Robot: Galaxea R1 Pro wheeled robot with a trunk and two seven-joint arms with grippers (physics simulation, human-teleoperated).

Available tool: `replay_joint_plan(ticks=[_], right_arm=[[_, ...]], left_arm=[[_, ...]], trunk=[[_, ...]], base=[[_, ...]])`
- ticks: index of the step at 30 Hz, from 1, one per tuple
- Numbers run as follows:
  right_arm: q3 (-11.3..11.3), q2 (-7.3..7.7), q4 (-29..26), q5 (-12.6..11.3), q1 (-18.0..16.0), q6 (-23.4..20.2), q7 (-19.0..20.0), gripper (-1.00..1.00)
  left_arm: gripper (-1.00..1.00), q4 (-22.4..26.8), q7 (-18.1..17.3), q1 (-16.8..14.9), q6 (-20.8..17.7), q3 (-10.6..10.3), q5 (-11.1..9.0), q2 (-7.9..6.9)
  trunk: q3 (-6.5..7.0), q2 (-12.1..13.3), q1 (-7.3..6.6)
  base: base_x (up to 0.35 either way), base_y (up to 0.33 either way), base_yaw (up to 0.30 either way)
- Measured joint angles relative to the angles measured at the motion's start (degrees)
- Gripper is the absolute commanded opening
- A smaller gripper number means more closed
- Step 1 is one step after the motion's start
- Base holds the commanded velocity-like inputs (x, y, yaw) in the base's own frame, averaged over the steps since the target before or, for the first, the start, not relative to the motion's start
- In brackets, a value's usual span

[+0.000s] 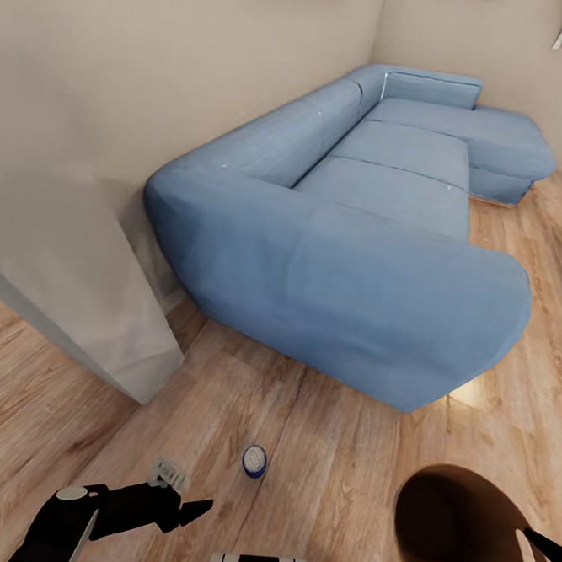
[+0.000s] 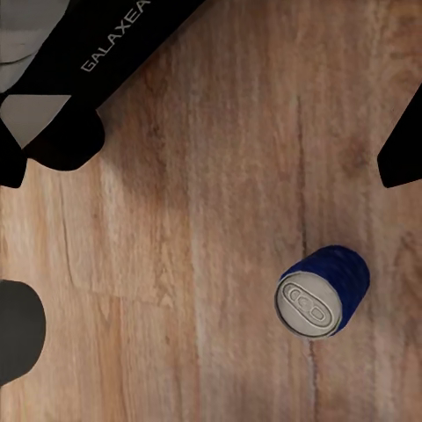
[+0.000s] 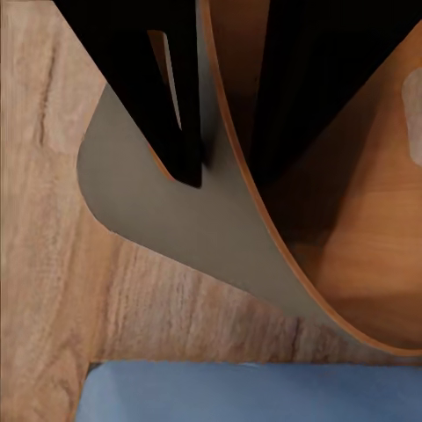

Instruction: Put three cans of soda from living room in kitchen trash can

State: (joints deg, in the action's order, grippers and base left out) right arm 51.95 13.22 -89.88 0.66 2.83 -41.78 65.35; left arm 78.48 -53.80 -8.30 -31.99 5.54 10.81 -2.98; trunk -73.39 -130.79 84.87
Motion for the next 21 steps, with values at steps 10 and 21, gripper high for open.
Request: replay_joint_plan(ticks=[10, 21], right_arm=[[0.02, -0.03, 0.03, -7.44, 0.0, -9.09, -1.46, -1.0], [-0.01, -0.04, -0.02, -8.9, -0.01, -10.2, 0.05, -1.0]], left_arm=[[1.0, -0.06, -0.07, 0.01, 0.0, -0.01, -0.07, 0.0], [1.0, -0.02, -0.07, 0.0, 0.0, 0.01, -0.15, -0.01]], trunk=[[-1.8, -4.01, 2.2], [-3.77, -8.42, 4.61]], base=[[0.0, 0.0, 0.0], [0.0, 0.0, 0.0]])
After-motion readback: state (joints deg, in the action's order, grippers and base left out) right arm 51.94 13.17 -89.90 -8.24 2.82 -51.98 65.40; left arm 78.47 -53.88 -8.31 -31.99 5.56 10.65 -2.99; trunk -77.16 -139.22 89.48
